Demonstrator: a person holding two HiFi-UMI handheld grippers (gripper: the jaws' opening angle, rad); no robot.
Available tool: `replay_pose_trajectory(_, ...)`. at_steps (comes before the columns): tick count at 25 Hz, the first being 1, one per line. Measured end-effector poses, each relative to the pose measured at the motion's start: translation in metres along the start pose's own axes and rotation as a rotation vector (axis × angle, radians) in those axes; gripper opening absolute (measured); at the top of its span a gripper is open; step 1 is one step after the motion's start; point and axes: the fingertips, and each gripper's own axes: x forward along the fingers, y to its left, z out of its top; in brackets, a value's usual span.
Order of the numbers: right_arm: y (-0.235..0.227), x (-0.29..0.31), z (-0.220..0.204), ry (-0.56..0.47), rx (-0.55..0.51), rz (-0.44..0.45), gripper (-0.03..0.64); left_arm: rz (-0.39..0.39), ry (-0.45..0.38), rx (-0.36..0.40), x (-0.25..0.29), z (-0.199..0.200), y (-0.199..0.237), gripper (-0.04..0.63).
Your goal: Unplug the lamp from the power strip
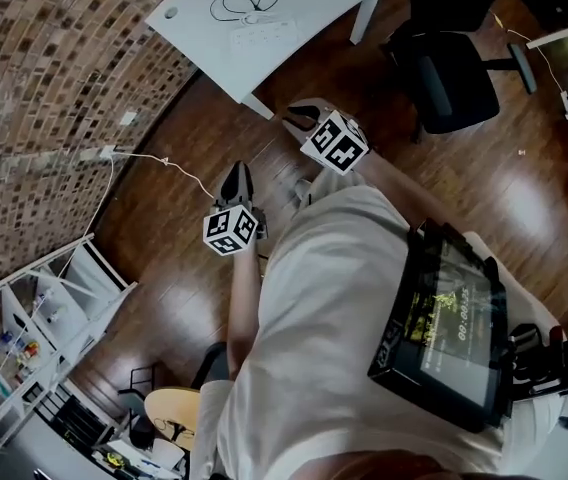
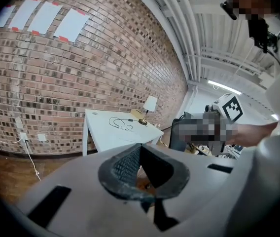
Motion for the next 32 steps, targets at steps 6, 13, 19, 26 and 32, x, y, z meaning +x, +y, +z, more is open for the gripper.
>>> replay_pose_trajectory(6, -0.037, -0.03, -0.041, 0.007, 0.041, 0.016, 0.078, 0.03, 0.026, -0.026, 0.026, -0.022, -0.03, -0.003)
replay_pose_trajectory(13, -0.102, -0.086, -0.068, 0.014, 0.174, -0.059, 0.078, 0.06, -0.07, -0.018, 0.049, 0.028, -0.06, -0.003)
replay_pose_trajectory(19, -0.144, -0.131, -0.106, -0.018, 0.293, -0.116, 0.078, 0.045, -0.045, -0.003, 0.062, 0.02, -0.106, -0.002)
replay_pose_trajectory(26, -0.165, -0.155, -0.102, -0.104, 0.327, -0.105, 0.066, 0.081, -0.035, -0.014, 0.064, 0.014, -0.122, -0.003)
replay_pose_trajectory(32, -0.172, -0.177, -0.115, -0.13, 0.305, -0.057, 0.066, 0.124, -0.028, -0.018, 0.062, 0.003, -0.147, -0.002)
